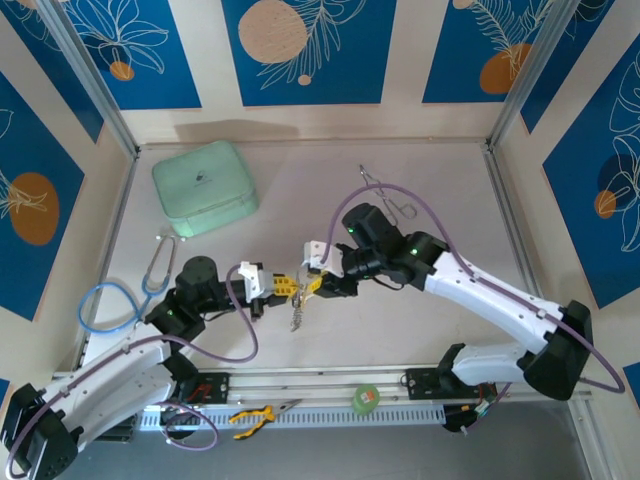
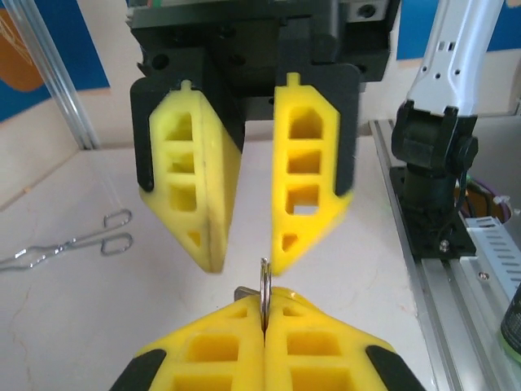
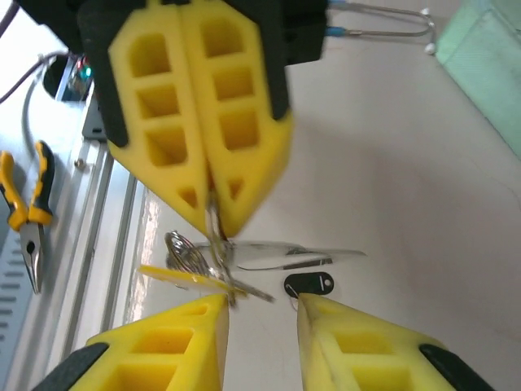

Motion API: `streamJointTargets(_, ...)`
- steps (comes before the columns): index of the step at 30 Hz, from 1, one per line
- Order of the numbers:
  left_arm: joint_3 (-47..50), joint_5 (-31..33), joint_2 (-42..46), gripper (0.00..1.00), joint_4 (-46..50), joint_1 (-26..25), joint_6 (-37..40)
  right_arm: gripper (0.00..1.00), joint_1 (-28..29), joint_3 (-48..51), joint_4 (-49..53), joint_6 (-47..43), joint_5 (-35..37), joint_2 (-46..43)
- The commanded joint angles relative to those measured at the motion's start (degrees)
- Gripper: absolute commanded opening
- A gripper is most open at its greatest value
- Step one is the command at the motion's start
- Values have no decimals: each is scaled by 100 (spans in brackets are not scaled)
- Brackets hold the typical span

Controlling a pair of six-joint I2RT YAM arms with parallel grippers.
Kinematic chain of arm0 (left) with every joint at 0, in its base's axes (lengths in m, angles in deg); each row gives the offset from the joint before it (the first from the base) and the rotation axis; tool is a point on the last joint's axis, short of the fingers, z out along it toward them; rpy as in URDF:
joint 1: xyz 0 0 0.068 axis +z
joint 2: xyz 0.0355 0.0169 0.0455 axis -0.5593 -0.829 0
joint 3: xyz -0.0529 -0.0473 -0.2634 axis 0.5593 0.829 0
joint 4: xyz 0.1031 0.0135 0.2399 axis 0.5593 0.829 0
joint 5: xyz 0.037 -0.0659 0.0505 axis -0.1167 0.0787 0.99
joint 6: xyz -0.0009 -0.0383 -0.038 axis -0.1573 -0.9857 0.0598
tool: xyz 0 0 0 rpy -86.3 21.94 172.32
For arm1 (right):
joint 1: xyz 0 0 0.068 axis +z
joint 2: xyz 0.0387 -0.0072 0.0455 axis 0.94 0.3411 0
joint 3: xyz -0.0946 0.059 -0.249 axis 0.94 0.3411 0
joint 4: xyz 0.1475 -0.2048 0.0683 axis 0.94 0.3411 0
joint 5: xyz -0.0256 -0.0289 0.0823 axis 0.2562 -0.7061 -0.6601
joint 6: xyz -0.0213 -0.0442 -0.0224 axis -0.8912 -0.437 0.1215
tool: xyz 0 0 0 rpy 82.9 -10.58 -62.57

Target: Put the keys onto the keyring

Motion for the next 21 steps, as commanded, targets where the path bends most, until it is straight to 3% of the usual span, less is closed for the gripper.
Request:
streamJointTargets(1,336,-127,2,0,-1464,-38,-781,29,-52,355,-679,543,-572,-263)
streamJointTargets(8,521,-107,-91,0,-1989,-40,-1133,29,-61,593,-969,828,-821,-320)
streamJointTargets(17,523,-225,-90,0,-1958,-31,-1173,7,-122,581,-852,817,-821,-261)
streamJointTargets(21,508,-362,-127,0,-2072,-35,-1225,2,-132,535,-801,821,-914,-125)
